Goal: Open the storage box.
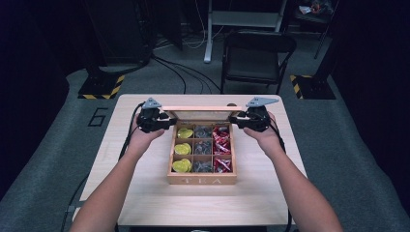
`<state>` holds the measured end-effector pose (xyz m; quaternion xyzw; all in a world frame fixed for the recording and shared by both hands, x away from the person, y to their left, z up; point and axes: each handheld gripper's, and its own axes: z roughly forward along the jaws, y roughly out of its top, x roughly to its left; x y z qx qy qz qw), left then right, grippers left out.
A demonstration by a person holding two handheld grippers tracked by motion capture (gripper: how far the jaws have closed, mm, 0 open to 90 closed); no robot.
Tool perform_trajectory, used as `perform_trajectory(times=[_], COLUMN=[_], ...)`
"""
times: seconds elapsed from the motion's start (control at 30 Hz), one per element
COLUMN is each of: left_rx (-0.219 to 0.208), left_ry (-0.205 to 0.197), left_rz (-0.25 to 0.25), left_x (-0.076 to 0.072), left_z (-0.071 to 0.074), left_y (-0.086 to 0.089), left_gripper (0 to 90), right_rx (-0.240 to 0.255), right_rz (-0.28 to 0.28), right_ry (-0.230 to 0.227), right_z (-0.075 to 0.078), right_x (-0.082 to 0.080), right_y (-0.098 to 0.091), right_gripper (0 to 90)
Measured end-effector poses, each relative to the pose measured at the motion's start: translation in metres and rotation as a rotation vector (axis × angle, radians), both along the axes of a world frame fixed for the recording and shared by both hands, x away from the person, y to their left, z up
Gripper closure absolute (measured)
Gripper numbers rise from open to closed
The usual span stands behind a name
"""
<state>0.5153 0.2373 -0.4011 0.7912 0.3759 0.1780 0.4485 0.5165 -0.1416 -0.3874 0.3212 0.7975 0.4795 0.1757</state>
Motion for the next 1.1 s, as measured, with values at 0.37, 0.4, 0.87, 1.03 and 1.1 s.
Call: perform_trajectory(times=[0.37,0.4,0.87,1.03,1.1], left_rx=[0.022,0.022,0.000,-0.006,-0.007], left_ry=[-0.013,-0.018,-0.026,-0.026,-0.029], left_rz=[0.035,0.043,0.037,0.041,0.043], left_x=[0.013,0.014,0.018,0.018,0.019], left_z=[-0.016,-0.017,-0.018,-0.018,-0.018], left_y=[-0.008,-0.009,-0.007,-0.008,-0.008], left_gripper=[57.2,57.4,58.2,58.4,58.5], right_rx=[0.011,0.012,0.035,0.039,0.044], right_rz=[-0.009,-0.009,-0.019,-0.014,-0.019], right_ry=[0.009,0.009,0.001,-0.003,-0.002], right_z=[0.001,0.001,0.001,0.001,0.001], right_x=[0.002,0.002,0.006,0.008,0.008], right_y=[0.000,0.000,0.000,-0.001,-0.001], right_gripper=[57.9,57.9,58.1,57.9,57.9])
